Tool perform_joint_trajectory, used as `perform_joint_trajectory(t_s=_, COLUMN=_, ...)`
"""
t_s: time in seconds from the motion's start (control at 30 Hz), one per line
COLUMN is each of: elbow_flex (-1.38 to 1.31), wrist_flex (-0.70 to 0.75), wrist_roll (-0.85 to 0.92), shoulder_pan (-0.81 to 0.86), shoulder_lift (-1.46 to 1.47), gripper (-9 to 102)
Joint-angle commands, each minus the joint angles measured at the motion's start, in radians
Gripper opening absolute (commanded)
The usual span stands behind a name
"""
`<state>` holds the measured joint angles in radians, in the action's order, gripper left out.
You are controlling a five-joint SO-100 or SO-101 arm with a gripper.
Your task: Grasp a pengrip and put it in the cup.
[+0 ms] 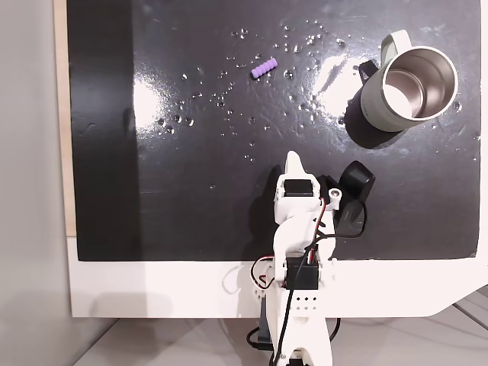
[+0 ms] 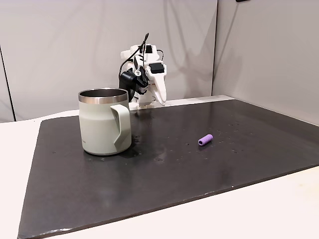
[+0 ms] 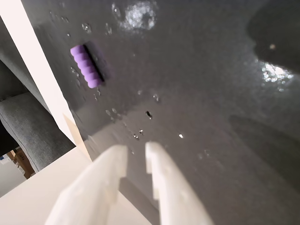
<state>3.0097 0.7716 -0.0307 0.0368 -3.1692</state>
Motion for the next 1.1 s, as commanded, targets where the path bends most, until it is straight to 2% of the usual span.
perform_joint_trajectory(t_s=0.0, elbow_flex=-0.008, wrist_flex=-0.026, wrist_roll=0.014, shoulder_pan=-0.005, shoulder_lift=-0.009, gripper=0)
perform_joint_trajectory(t_s=0.23, elbow_flex=-0.058, wrist_flex=-0.038, wrist_roll=0.087, shoulder_pan=-0.002, shoulder_lift=-0.009, gripper=0)
perform_joint_trajectory(t_s=0.4, elbow_flex=-0.31, wrist_flex=0.067, wrist_roll=0.138, shoulder_pan=-0.071, shoulder_lift=0.051, gripper=0)
perform_joint_trajectory(t_s=0.53, elbow_flex=-0.588, wrist_flex=0.095, wrist_roll=0.135, shoulder_pan=-0.089, shoulder_lift=0.327, gripper=0)
perform_joint_trajectory(t_s=0.73, elbow_flex=-1.108, wrist_flex=0.262, wrist_roll=0.081, shoulder_pan=-0.066, shoulder_lift=0.859, gripper=0)
perform_joint_trajectory(t_s=1.07, elbow_flex=-1.571, wrist_flex=0.44, wrist_roll=0.003, shoulder_pan=-0.054, shoulder_lift=1.325, gripper=0)
